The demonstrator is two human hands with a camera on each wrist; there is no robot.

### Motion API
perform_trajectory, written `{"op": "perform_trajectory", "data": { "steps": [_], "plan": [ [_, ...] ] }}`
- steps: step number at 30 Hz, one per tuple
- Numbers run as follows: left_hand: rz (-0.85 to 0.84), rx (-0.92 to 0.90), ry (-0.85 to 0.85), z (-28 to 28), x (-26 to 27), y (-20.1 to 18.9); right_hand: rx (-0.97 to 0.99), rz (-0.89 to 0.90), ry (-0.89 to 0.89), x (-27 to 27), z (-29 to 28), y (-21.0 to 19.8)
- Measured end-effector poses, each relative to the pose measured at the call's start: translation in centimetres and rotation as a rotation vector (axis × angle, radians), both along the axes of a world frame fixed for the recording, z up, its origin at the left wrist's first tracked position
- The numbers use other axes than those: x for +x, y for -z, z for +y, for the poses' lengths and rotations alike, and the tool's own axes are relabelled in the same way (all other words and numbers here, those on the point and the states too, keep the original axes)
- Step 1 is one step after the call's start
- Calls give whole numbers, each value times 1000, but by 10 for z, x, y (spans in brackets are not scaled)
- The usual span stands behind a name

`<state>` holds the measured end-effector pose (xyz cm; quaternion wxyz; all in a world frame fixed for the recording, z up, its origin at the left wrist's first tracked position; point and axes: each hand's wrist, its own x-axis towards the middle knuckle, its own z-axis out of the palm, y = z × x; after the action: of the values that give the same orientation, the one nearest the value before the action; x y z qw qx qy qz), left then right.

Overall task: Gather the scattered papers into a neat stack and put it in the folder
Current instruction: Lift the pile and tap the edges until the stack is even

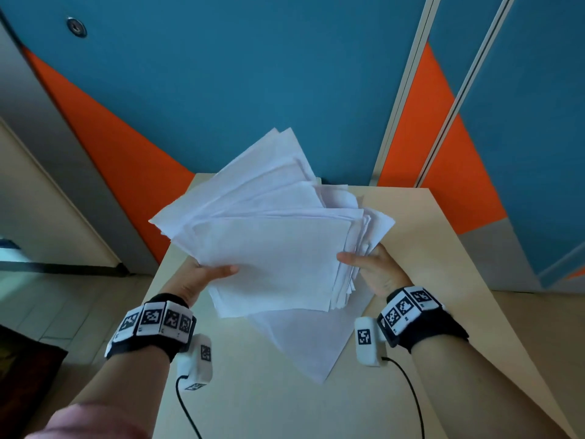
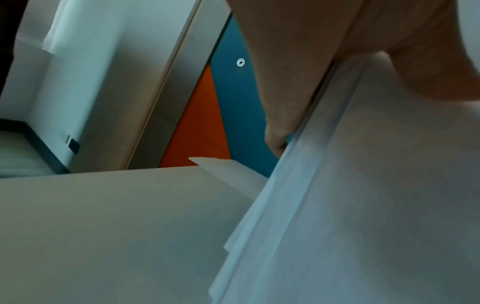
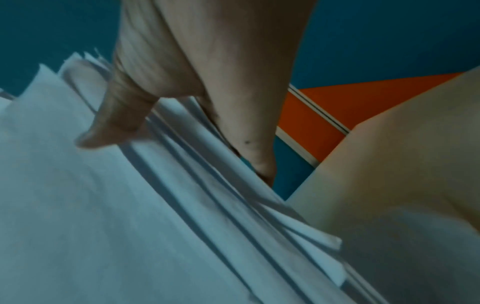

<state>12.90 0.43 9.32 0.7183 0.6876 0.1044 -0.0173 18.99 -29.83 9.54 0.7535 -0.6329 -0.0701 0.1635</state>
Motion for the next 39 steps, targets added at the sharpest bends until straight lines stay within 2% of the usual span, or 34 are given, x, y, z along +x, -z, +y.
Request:
{"op": "perform_trajectory", "data": {
  "steps": [2,4,7,9,11,13,15,17,19,21,23,27,30,32,34,37,39],
  "plan": [
    [11,-3,-3,0,1,3,28,11,65,-3,-2,-2],
    [4,-13,-12,-3,3,2,-34,18,125,-6,-2,-5],
    [-4,-25,-26,-4,5,3,33,57,78,-11,-1,-7],
    [-13,-15,-30,-3,4,4,-14,22,54,-13,-4,-12],
    [-16,-21,-30,-3,3,2,-123,-125,89,-15,-9,-31],
    [-30,-25,-27,-4,2,1,-226,-318,242,-12,-9,-58],
    [-45,-20,-24,-6,1,-1,-289,-580,330,-11,-2,-89],
    [-57,-9,-4,-7,0,-2,-393,-829,244,-13,17,-113],
    [-62,-8,24,-5,0,-1,-530,-909,122,-9,38,-128],
    [-66,-22,35,-4,1,0,-653,-925,76,0,54,-132],
    [-79,-30,38,-3,1,2,-697,-922,105,7,60,-131],
    [-83,-53,26,-4,1,2,-525,-741,310,11,37,-125],
    [-80,-59,11,-5,1,4,-400,-547,362,8,26,-112],
    [-62,-39,4,-5,2,6,-414,-458,312,5,29,-98],
    [-32,-14,-1,-1,6,11,-467,-461,202,3,29,-88],
    [36,-19,-138,2,12,19,-492,-486,33,3,14,-92],
    [25,-62,-208,2,12,19,-498,-465,6,4,-9,-97]
  ]
}}
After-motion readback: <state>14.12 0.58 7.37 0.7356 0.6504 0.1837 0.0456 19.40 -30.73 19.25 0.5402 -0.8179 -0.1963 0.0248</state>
